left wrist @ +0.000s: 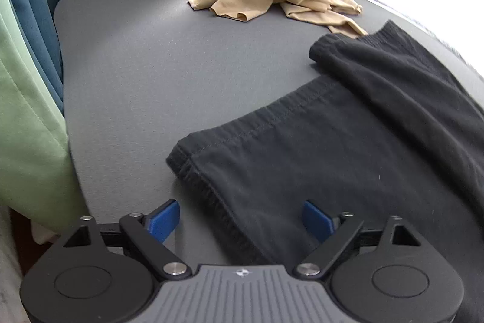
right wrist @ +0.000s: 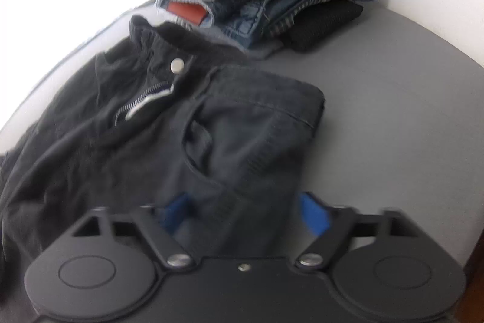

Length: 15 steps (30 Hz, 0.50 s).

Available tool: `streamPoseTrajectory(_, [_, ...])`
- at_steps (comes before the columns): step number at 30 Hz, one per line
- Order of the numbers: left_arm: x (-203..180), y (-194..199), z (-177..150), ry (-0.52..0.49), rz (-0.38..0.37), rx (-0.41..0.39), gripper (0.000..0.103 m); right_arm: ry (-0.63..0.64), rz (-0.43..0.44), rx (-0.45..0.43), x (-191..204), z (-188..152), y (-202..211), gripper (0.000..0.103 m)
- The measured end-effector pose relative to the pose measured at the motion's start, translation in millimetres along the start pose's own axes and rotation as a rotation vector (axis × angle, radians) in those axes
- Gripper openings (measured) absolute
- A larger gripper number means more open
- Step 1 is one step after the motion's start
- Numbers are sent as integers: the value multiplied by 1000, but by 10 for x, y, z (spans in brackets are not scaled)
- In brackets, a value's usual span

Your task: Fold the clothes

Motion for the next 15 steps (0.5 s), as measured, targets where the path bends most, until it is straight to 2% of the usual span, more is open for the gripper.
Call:
streamPoseTrajectory(1, [-27,17,21,-11,11,-13,42,-1,4,10,64,16,-10,35])
streamPoseTrajectory(2, [-64,47,43,-33,29,-29,24,13,1,2,140,30,16,28])
streamPoseTrajectory(3, [-101,77,66,-56,46,-45,12,48,-17,-20,228,43,81,22])
streamPoseTrajectory(6, [-69,261,152,-55,32,-64,9,142,-56,-105,416,72,390,16])
streamPoseTrajectory(9, [68,287,85,-64,66,-41,9,101,-41,-163,297,56,776,16])
streamPoseTrajectory(12, [205,313,19,-72,99,-17,9,45,-51,-140,59,-85,905,17])
streamPoseTrajectory(15, [343,340,-47,-80,133,6,9,-1,-69,-47,-141,-300,699,18])
Point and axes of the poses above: each gripper's, at about its wrist camera, not at the fingertips, and y roughly against the way its jaws point, x to its left, z to its top, the point moved 3 cm from there along -y, roughly the way its jaws point, and after that the axes turned 8 degrees about y, right-handed, at the moved point
